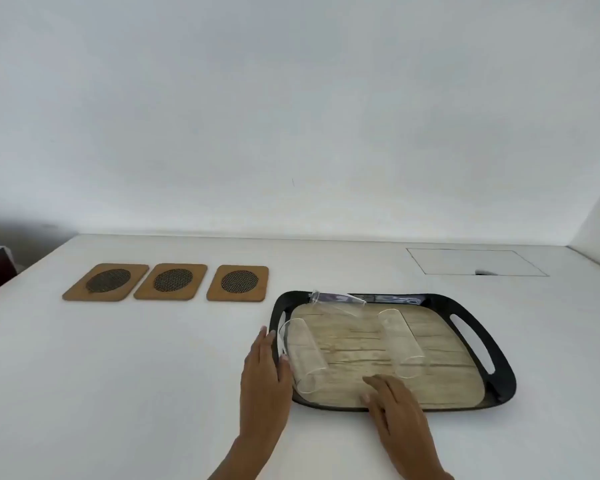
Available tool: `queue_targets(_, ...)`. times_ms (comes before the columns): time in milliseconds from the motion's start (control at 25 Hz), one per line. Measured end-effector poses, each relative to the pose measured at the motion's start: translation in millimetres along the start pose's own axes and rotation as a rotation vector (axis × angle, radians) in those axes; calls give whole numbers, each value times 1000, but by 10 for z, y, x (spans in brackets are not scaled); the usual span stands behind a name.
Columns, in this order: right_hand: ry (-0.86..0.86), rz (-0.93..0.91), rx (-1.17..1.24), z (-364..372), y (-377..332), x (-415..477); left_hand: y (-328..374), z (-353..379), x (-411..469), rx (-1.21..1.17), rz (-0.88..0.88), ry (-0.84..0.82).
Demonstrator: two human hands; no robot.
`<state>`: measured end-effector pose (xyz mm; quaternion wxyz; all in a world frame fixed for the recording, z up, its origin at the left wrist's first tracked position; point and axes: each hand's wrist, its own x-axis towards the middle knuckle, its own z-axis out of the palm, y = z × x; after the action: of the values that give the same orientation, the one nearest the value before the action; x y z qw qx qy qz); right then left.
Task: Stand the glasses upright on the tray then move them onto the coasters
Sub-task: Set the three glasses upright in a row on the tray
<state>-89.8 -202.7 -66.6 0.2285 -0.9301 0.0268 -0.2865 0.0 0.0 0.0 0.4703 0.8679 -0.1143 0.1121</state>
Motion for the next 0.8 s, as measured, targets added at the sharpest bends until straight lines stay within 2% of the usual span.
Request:
queue_targets(120,-50,-77,-44,-86,225,5,160,157,33,-106,-73,56)
queue_targets(280,-99,-254,-49,-101,472,-32,290,350,32,-104,-163,83)
queue_targets(520,-57,-280,-81,-116,481,-47,404,500,197,15,-266,63)
queue_targets(800,-84,-255,-90,-161,440,-70,388,613,344,232,-403,-93)
